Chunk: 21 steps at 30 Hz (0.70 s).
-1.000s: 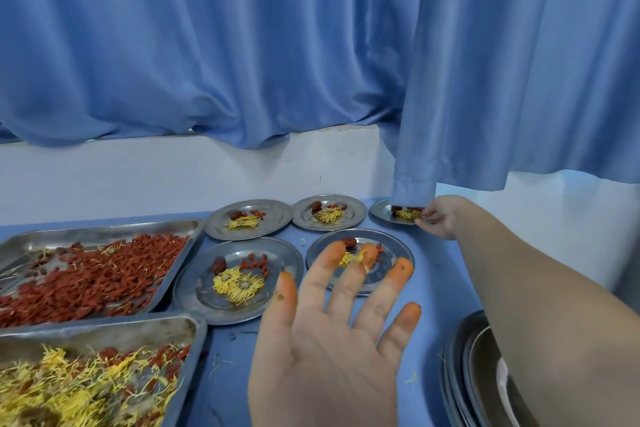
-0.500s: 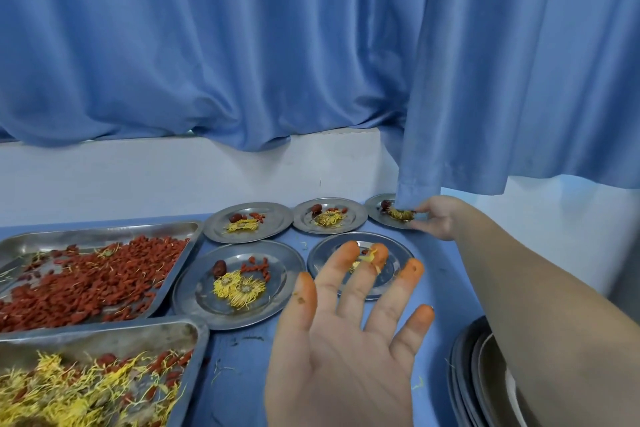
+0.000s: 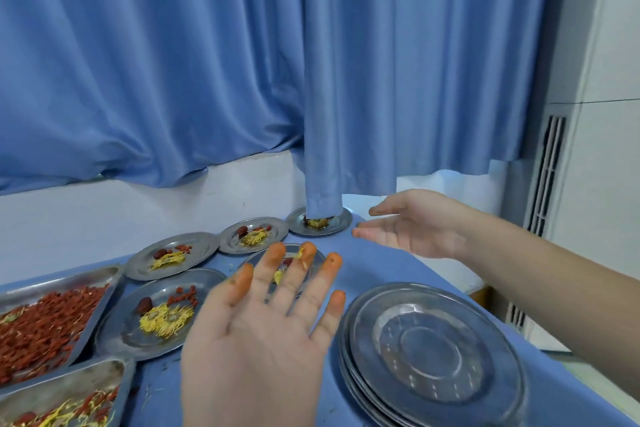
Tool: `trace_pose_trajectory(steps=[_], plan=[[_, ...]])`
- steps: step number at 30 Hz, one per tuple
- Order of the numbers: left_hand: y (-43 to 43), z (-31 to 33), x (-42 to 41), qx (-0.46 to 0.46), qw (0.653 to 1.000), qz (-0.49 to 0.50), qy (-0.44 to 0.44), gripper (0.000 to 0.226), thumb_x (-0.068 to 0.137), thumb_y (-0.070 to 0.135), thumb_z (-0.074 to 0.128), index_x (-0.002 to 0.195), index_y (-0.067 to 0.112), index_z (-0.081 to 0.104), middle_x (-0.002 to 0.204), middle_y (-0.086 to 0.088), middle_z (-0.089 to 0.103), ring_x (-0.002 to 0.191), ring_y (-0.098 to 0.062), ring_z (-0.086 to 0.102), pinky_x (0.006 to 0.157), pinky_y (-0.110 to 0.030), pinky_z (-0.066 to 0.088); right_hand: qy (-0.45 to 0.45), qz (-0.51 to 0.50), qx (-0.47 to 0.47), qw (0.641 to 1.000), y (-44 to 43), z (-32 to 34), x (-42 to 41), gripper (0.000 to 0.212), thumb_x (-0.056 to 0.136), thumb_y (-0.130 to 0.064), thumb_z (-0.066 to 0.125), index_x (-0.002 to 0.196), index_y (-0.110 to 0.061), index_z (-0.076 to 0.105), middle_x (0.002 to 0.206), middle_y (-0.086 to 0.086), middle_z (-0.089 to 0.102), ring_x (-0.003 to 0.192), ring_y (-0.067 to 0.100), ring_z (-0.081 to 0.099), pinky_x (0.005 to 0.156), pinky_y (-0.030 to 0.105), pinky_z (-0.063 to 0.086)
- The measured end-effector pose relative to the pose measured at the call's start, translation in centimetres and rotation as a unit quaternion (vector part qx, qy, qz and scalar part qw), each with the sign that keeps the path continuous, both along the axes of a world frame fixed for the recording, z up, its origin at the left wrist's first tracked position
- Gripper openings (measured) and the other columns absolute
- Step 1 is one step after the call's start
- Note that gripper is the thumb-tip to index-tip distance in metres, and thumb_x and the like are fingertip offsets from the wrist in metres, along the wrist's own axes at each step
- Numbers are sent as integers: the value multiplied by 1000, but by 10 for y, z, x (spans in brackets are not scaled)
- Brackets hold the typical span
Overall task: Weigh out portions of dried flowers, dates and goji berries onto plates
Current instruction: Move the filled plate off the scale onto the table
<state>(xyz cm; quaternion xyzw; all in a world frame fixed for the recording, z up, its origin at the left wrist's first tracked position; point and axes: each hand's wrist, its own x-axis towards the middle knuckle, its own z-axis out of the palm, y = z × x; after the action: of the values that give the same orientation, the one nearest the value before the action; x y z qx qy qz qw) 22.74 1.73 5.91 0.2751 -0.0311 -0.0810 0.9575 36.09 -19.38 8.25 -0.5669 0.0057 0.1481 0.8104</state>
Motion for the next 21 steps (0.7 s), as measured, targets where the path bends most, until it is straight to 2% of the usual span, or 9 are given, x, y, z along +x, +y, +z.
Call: trace_pose_trajectory(steps=[2, 5, 8, 9, 10, 12, 13, 17, 21], plan=[[-5, -1, -13, 13, 1000, -16, -3, 57, 40, 33, 78, 92, 11, 80, 113, -16, 71, 95, -39, 71, 66, -50, 59, -10, 2, 12, 1000, -7, 0, -37, 14, 90, 2, 49, 102, 8, 52, 100, 34, 66, 90, 40, 69, 66, 36, 60], [-12, -12, -33, 50, 998, -38, 22, 50, 66, 36, 62, 110, 14, 69, 116, -14, 71, 100, -37, 70, 75, -47, 53, -39, -20, -8, 999, -9, -10, -88, 23, 89, 2, 53, 112, 5, 52, 114, 32, 62, 94, 39, 69, 74, 38, 60], [-15, -25, -56, 69, 995, -42, 50, 46, 71, 33, 55, 113, 15, 65, 115, -14, 71, 99, -37, 70, 80, -47, 46, -105, -25, -145, 984, -8, -38, -129, 24, 89, -1, 59, 112, -6, 56, 111, 21, 67, 95, 28, 69, 83, 37, 57], [-13, -30, -64, 73, 995, -37, 56, 47, 72, 32, 55, 114, 14, 65, 115, -14, 71, 98, -38, 70, 80, -48, 46, -148, -23, -243, 959, -8, -48, -140, 23, 88, -3, 60, 110, -9, 59, 111, 15, 68, 97, 24, 68, 86, 34, 56], [-10, -34, -72, 77, 995, -30, 59, 47, 72, 32, 55, 115, 15, 64, 115, -15, 71, 97, -39, 70, 80, -49, 46, -198, -14, -355, 913, -10, -58, -149, 24, 89, -6, 61, 112, -13, 60, 113, 8, 67, 101, 19, 65, 89, 30, 53], [1, -40, -85, 86, 994, -17, 58, 47, 73, 32, 55, 116, 15, 64, 114, -16, 71, 97, -40, 70, 81, -50, 46, -279, 32, -540, 793, -17, -75, -165, 30, 90, -18, 59, 120, -20, 56, 117, -6, 61, 108, 10, 57, 92, 23, 46], [7, -44, -90, 92, 994, -11, 56, 47, 73, 32, 54, 116, 16, 64, 115, -16, 71, 98, -40, 70, 81, -51, 47, -301, 61, -596, 742, -19, -81, -172, 31, 90, -23, 58, 121, -21, 54, 116, -8, 60, 106, 10, 56, 92, 25, 45], [42, -55, -106, 106, 993, 9, 47, 40, 79, 31, 52, 113, 14, 64, 117, -15, 70, 102, -40, 68, 80, -49, 55, -349, 118, -704, 607, -22, -98, -190, 23, 90, -23, 50, 113, -24, 51, 111, -6, 59, 99, 18, 54, 86, 37, 45], [79, -62, -114, 107, 992, 49, 44, 33, 88, 32, 48, 114, 16, 63, 118, -14, 70, 103, -39, 68, 78, -47, 55, -366, 67, -750, 547, -20, -106, -192, 27, 90, -13, 46, 114, -24, 50, 103, -1, 61, 91, 25, 57, 76, 39, 48]])
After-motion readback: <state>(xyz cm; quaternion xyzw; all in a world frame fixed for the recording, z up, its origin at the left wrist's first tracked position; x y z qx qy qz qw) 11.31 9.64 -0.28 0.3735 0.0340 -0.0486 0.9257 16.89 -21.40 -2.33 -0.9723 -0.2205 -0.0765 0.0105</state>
